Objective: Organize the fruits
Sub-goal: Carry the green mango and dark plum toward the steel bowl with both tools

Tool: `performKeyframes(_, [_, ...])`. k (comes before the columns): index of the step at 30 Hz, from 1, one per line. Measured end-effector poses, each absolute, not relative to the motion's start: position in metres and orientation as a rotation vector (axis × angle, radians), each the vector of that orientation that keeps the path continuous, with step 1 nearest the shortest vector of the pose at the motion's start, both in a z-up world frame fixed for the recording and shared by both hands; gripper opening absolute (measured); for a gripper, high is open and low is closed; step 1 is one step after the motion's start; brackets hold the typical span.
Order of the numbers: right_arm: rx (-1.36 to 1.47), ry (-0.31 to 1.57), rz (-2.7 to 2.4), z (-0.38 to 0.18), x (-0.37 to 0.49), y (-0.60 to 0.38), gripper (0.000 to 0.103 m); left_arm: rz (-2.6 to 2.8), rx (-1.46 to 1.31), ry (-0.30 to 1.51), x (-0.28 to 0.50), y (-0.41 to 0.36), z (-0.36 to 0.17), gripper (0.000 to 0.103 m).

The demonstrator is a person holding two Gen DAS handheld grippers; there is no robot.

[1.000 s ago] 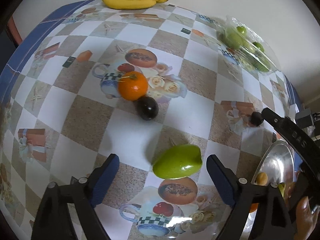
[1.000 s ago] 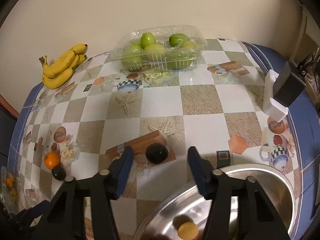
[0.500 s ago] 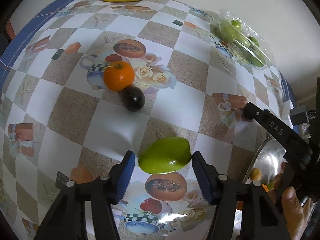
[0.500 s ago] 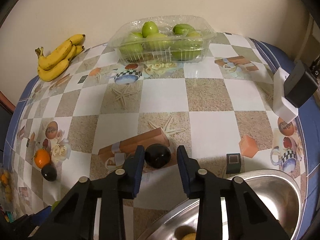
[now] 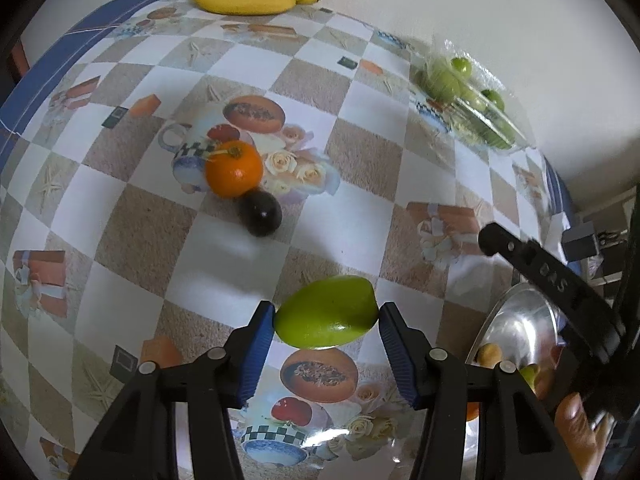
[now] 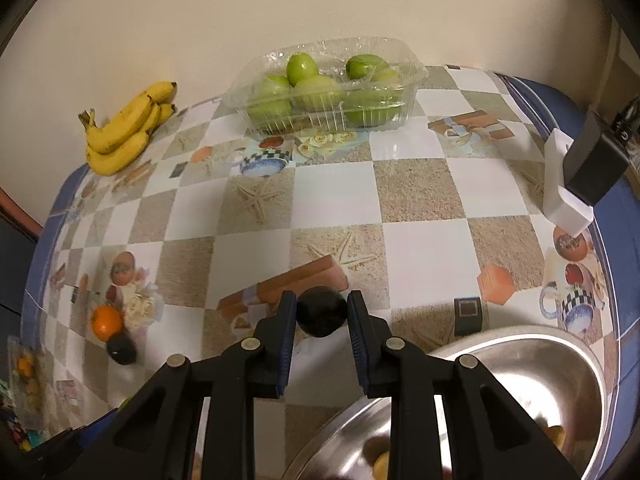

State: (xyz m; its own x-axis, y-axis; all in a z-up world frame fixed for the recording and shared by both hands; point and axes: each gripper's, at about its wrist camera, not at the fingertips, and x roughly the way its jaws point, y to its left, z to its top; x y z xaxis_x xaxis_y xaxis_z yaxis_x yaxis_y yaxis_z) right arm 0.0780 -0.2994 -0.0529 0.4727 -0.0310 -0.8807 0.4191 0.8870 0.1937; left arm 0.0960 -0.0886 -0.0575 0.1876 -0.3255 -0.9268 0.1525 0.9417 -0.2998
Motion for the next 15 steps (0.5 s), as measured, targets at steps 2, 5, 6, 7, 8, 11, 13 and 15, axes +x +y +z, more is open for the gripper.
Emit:
performKeyframes(2, [0.432,1.049,-0.279,-0.049,0.075,-0.297,0.027,-0.331,-0.150,1.332,0.096,-0.085,-0.054,0.057])
performKeyframes(5, [0.451,1.056,-0.278,-0.044,0.070,-0.291,0.027,-0.332,-0.160,1.320,0.096,-0.082,-0.050,0.057])
performKeyframes(6, [0.461,1.062,-0.279,-0.043,0.068,-0.290,0.027,-0.332,-0.164,1.317,0.096,-0.081,-0.049,0.057])
performKeyframes(7, [0.484,1.063,-0.277,-0.041,0.065,-0.288,0.027,-0.329,-0.168,1.316,0.096,-0.080,-0.048,0.057])
performKeyframes(8, [0.504,1.062,-0.271,-0.040,0.063,-0.286,0.027,-0.329,-0.171,1.316,0.096,-0.079,-0.046,0.057])
performKeyframes(11, [0.526,1.065,-0.255,-0.035,0.055,-0.277,0.027,-0.341,-0.168,1.304,0.093,-0.079,-0.039,0.057])
performKeyframes(13, [0.527,1.063,-0.253,-0.031,0.050,-0.272,0.027,-0.346,-0.169,1.291,0.091,-0.079,-0.034,0.057])
performKeyframes(15, [0.530,1.058,-0.252,-0.025,0.043,-0.268,0.027,-0.350,-0.166,1.272,0.090,-0.080,-0.026,0.057])
